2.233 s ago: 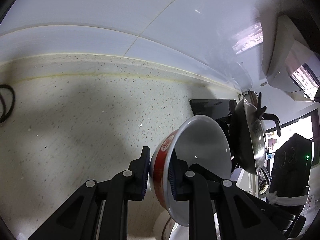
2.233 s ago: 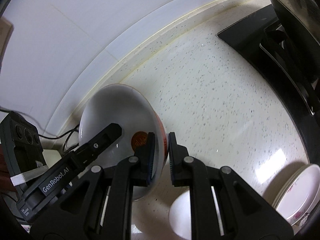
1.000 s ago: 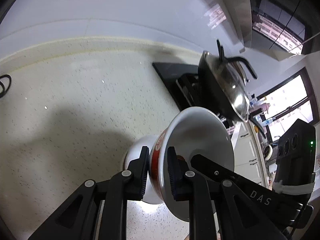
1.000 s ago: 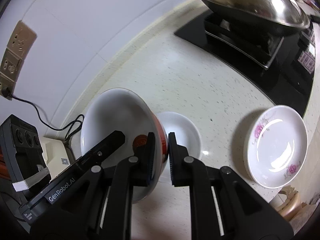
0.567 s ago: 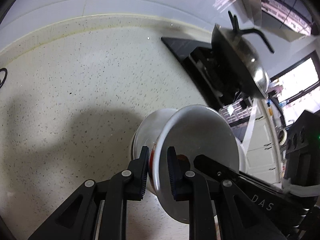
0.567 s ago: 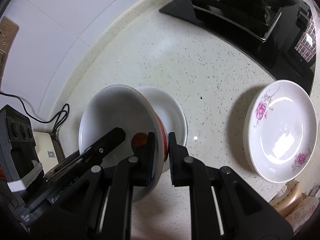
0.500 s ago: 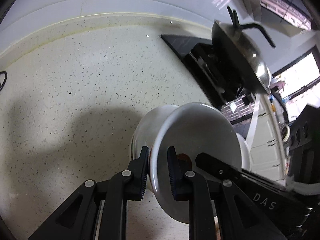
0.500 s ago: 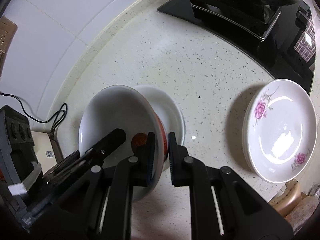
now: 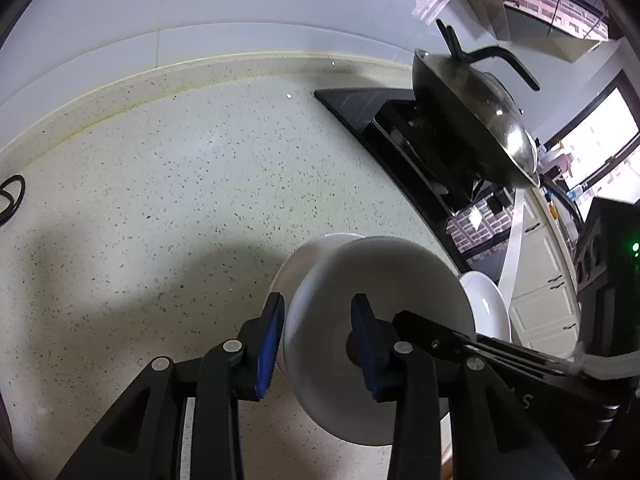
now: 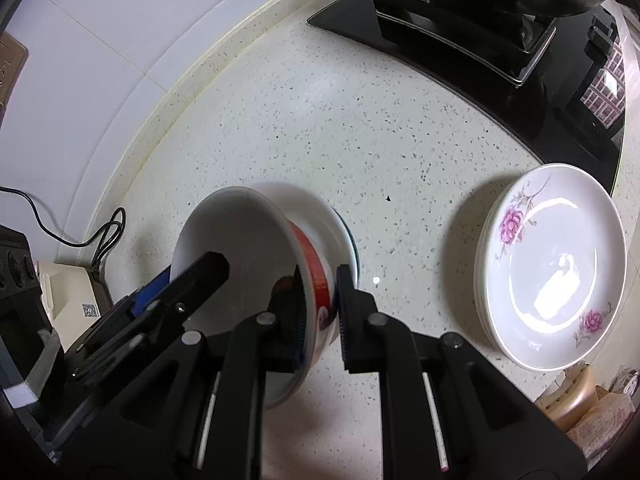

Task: Organize plates and bowls
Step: 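Lower the red-patterned bowl into the white bowls and open both tools, then grasp the stacked bowls' rims with the right tool while the left tool grasps them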

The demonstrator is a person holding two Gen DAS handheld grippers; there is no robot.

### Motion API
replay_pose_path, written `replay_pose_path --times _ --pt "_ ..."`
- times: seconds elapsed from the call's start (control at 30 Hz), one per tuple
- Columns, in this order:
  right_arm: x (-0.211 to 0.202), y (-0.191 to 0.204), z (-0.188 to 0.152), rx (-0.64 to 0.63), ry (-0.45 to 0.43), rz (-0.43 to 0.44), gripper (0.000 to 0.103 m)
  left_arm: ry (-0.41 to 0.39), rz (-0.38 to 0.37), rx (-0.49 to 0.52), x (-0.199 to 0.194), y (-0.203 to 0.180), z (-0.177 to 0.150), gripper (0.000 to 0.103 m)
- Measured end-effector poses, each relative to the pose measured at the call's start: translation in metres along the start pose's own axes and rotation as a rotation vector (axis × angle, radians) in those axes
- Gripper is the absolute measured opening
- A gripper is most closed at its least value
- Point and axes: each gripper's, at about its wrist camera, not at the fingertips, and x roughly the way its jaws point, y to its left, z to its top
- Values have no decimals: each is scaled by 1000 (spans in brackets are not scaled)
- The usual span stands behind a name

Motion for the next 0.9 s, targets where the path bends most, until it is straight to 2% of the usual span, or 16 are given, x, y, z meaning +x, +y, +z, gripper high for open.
replay_pose_path --times 0.07,0.1,0.13,0.17,0.23,0.53,0.6,0.7,0.9 --pt "1 1 1 -13 -6 -15 18 -58 -10 -36 -9 5 1 44" --pt "1 1 0 -14 -11 -17 19 -88 -16 -52 -15 7 0 52" --pt "2 1 -1 -14 -15 -15 20 -122 -25 -72 -22 11 0 56" --pt "3 1 0 -15 -17 -14 21 -162 -39 -96 -30 17 1 59" --pt "4 3 0 -24 -18 -16 25 -189 -42 -112 -37 21 1 61" --pt "1 10 1 -29 -38 -37 32 -159 -34 -182 -28 43 -6 63" --pt "-7 13 0 -40 -80 -48 46 -156 -30 -197 -28 48 -9 64" --pt "-23 21 2 -67 -137 -59 59 -157 -31 -215 -27 53 -10 65" --pt "-39 22 -1 -68 -195 -64 72 -151 -33 -212 -29 56 -15 69"
